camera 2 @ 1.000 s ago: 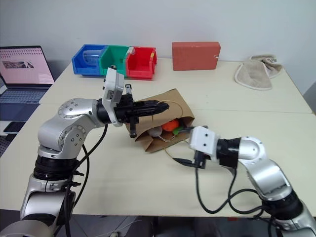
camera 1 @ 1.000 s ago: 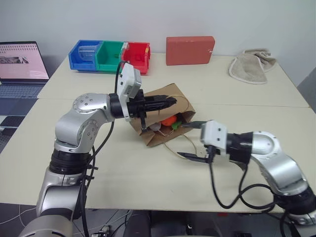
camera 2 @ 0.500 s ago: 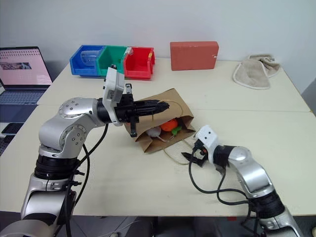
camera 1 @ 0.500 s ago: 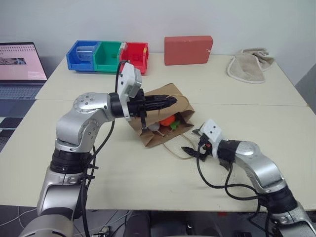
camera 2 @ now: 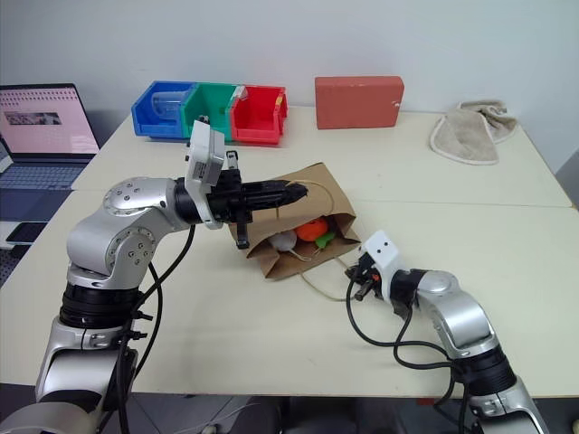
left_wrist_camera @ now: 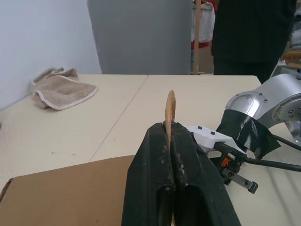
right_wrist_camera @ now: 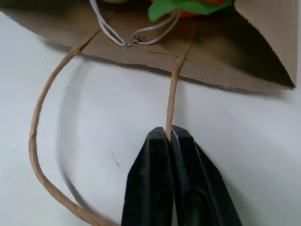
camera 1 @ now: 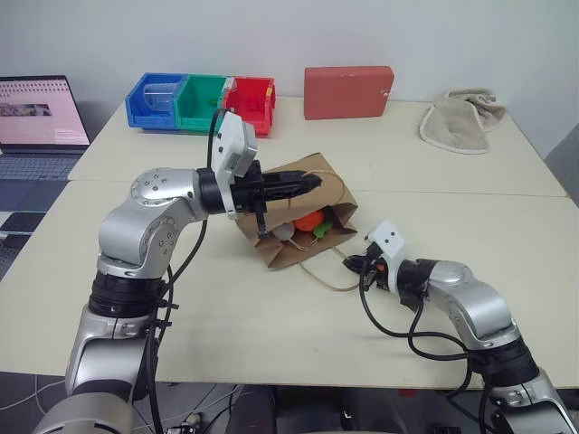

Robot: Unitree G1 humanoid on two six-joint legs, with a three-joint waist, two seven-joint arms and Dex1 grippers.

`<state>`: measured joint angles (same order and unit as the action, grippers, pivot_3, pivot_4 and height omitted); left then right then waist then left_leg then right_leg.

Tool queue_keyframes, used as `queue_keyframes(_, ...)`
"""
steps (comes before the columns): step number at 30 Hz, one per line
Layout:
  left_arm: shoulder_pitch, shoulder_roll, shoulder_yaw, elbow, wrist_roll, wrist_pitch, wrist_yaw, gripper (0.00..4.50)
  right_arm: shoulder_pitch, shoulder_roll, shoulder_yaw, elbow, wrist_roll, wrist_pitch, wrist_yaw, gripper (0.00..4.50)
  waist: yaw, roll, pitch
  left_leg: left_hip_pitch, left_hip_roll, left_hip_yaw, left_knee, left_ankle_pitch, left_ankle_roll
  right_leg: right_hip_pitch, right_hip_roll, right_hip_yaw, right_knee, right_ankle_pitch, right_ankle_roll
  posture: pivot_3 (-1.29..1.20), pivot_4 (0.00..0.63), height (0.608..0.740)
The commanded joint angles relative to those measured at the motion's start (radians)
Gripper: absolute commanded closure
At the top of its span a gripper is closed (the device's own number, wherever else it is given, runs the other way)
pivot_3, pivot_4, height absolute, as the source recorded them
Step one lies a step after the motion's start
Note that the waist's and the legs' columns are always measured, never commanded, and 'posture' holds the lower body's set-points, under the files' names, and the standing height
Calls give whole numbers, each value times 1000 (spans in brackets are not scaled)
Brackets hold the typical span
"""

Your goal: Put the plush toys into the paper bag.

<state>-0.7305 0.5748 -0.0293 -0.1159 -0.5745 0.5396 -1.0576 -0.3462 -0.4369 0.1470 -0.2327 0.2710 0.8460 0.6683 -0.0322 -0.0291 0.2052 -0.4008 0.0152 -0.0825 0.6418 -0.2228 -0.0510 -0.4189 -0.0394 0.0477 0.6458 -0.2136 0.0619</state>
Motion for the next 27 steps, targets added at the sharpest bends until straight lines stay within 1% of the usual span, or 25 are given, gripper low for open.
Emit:
queue_keyframes(1, -36, -3, 38, -18, -24, 2, 12, 4500, -40, 31, -122, -76, 123, 100, -12, 4481, 0, 0, 0, 0, 0, 0, 0, 0, 0, 0, 0, 0, 0, 0, 0, 0, 150, 740)
queue_keyframes(4, -85, -29, 73, 3, -58, 15, 49, 4500, -104, 43, -273, -136, 261, 236, -33, 4481, 0, 0, 0, 0, 0, 0, 0, 0, 0, 0, 0, 0, 0, 0, 0, 0, 150, 740)
queue_keyframes(7, -124, -50, 101, 18, -89, 34, 77, 4500, -157, 38, -364, -166, 353, 329, -57, 4481, 0, 0, 0, -1, 0, 0, 1, 0, 0, 0, 0, 0, 0, 1, 1, 0, 150, 740)
queue_keyframes(10, -203, -74, 132, 81, -113, 45, 101, 4500, -283, -30, -497, -167, 469, 453, -62, 4481, 1, 1, 1, -1, 0, 0, 0, 0, 0, 0, 0, 0, 0, 0, 1, 0, 150, 740)
queue_keyframes(12, -237, -82, 131, 126, -105, 39, 99, 4500, -351, -64, -547, -142, 513, 512, -81, 4481, 1, 1, 1, -1, 0, 0, 1, 0, 0, 0, 0, 0, 0, 0, 1, 0, 150, 740)
queue_keyframes(15, -267, -93, 105, 198, -70, 8, 75, 4500, -421, -93, -581, -98, 550, 572, -103, 4481, 0, 1, 0, 0, 0, 0, -1, 0, 0, 0, 0, 0, 0, 0, 1, 0, 150, 740)
queue_keyframes(20, -310, -136, 61, 358, 6, -78, 29, 4500, -433, -123, -545, -53, 547, 570, -125, 4481, 0, 1, 1, -1, 0, 0, -2, 0, 0, -1, 0, 0, 0, 0, 0, 0, 150, 740)
queue_keyframes(22, -321, -150, 53, 403, 27, -105, 12, 4500, -432, -108, -534, -47, 550, 586, -148, 4481, -1, 1, 1, -1, 0, 0, -2, 0, 0, -1, 0, 0, 0, 0, 0, 0, 150, 740)
queue_keyframes(26, -345, -162, 35, 473, 70, -124, -8, 4500, -428, -71, -530, -37, 530, 560, -214, 4481, -1, 1, 1, -1, 0, 0, -2, 0, 0, -2, 0, 0, 0, 0, 0, 0, 150, 740)
queue_keyframes(27, -348, -160, 32, 477, 76, -124, -17, 4309, -434, -62, -541, -36, 541, 560, -221, 4100, -1, 1, 1, -1, 0, 0, -2, 0, 0, -2, 0, 0, 0, 0, 0, 0, 150, 740)
